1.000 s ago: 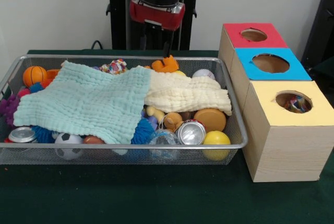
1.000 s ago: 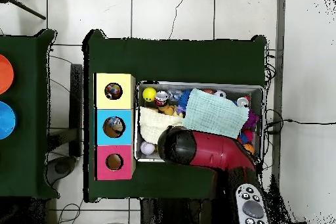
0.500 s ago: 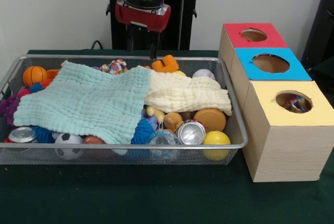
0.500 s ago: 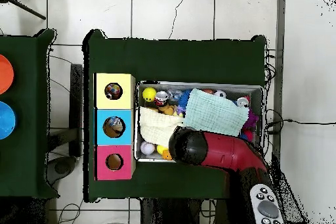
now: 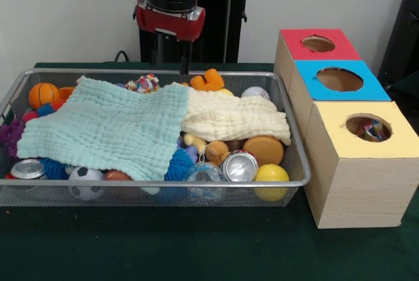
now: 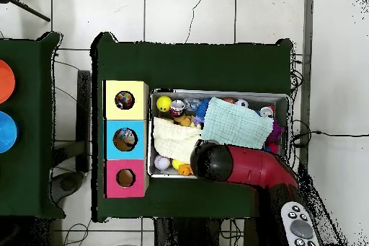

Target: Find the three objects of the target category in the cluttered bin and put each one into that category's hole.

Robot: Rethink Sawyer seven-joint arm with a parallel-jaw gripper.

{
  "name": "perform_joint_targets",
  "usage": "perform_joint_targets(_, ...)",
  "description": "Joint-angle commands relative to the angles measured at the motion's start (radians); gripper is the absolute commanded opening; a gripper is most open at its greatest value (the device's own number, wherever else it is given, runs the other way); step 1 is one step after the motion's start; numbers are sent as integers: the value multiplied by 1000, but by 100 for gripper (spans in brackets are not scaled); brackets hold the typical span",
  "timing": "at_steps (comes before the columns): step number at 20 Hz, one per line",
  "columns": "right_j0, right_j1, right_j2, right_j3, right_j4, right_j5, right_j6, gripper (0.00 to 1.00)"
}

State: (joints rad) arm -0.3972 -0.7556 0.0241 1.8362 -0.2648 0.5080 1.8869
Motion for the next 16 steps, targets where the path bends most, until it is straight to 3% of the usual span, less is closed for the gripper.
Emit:
perform_joint_targets(1,-28,14,83,1,-78,6,-77,100)
perform_joint_targets(16,-83,93,85,31,-152,-90,-32,100)
